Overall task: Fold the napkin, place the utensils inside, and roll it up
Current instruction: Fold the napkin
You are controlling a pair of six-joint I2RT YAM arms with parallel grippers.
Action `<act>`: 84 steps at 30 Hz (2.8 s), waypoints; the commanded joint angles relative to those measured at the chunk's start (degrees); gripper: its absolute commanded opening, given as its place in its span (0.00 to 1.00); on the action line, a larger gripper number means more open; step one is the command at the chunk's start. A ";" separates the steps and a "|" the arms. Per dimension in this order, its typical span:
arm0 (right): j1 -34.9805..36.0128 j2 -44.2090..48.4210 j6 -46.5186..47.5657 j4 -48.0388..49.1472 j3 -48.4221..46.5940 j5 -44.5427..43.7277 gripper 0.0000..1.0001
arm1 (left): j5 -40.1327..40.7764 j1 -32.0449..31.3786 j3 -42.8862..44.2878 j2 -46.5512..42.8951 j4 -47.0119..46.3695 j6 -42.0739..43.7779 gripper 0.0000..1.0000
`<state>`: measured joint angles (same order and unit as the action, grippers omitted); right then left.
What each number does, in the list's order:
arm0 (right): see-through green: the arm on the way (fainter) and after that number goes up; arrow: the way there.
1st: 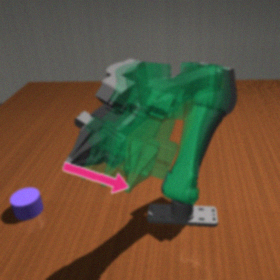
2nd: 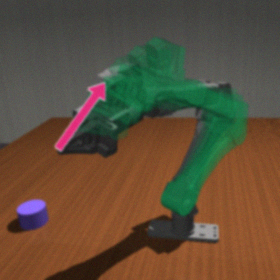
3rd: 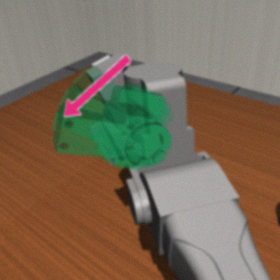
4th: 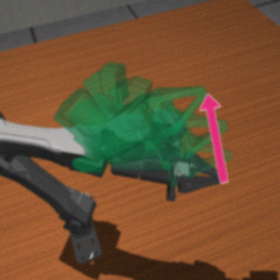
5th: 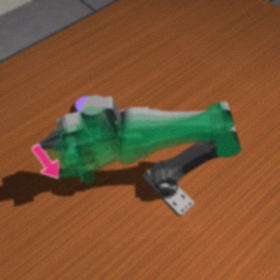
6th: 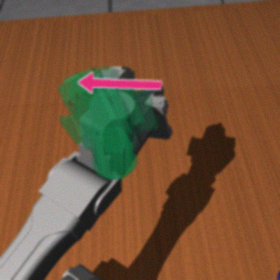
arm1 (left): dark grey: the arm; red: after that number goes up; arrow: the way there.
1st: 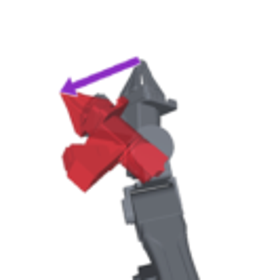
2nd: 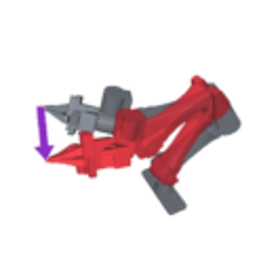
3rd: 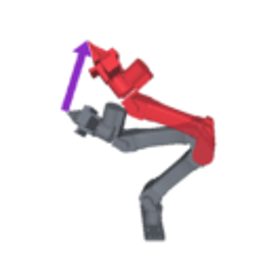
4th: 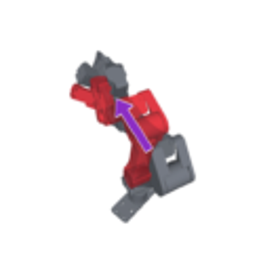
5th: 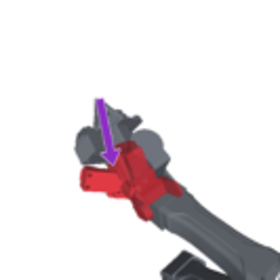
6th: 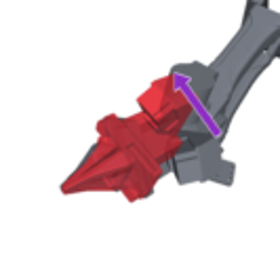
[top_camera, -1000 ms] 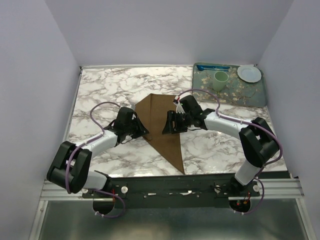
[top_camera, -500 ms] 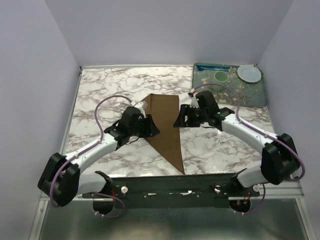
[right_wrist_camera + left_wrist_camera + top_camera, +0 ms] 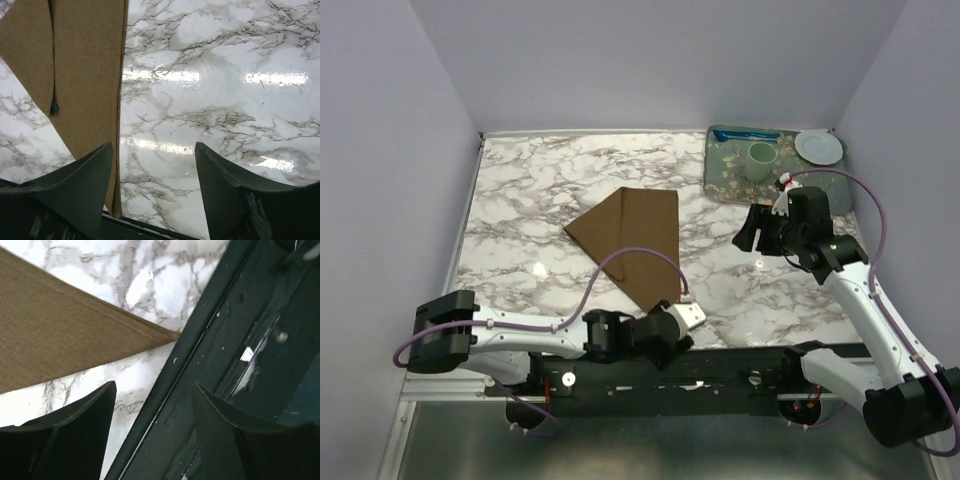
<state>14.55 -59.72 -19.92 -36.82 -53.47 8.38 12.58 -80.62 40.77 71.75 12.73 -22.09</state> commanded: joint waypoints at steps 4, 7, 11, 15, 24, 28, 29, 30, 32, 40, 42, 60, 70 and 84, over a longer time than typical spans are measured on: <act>-0.57 6.54 2.43 -3.35 2.67 2.07 0.75 | 18.35 -9.02 3.34 13.15 -5.08 13.37 0.70; -0.66 8.39 2.78 -3.44 3.29 2.08 0.75 | 20.28 -9.64 4.75 17.19 -6.84 15.40 0.70; -0.75 9.98 2.78 -3.52 3.99 3.13 0.75 | 22.31 -9.64 6.86 20.71 -7.81 18.48 0.66; -0.83 10.68 3.05 -3.70 4.69 3.05 0.76 | 20.82 -9.47 7.48 23.08 -9.30 18.57 0.63; -0.75 10.59 2.96 -3.88 4.43 3.57 0.76 | 17.22 -8.41 6.25 25.29 -11.85 17.69 0.44; -0.75 9.80 2.96 -3.53 4.34 4.10 0.76 | 16.60 -6.84 5.02 22.39 -13.95 16.38 0.18; -0.75 9.54 2.87 -3.35 4.34 4.27 0.76 | 16.08 -6.14 4.67 21.34 -14.48 15.07 0.08; -0.83 9.19 2.61 -3.17 4.26 4.54 0.76 | 15.46 -4.65 3.62 18.89 -15.88 14.27 0.06; -0.75 7.87 2.35 -2.38 4.17 5.24 0.76 | 11.62 -1.93 2.65 15.72 -16.68 11.73 0.04; -0.75 0.14 1.20 2.35 2.32 11.64 0.76 | -8.86 19.51 -2.63 -1.33 -19.68 -5.39 0.02; -0.75 -3.11 0.59 3.76 1.09 13.32 0.76 | -15.09 26.46 -2.98 -3.97 -19.85 -8.22 0.00; 3.20 -20.61 0.24 11.33 -10.07 16.23 1.00 | -34.20 65.84 -3.60 -7.33 -18.79 -22.38 0.00; 7.69 -24.30 0.15 11.59 -12.71 14.74 1.00 | -34.64 72.97 -4.21 -4.51 -19.15 -25.63 0.00; 15.77 -37.55 -0.12 12.29 -22.10 15.87 0.68 | -29.02 76.66 -3.42 1.90 -20.38 -29.86 0.00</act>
<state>27.66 -92.71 -20.14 -25.78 -71.40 24.12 -19.70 -5.48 37.10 72.05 -6.46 -50.43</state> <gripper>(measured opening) 0.729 0.013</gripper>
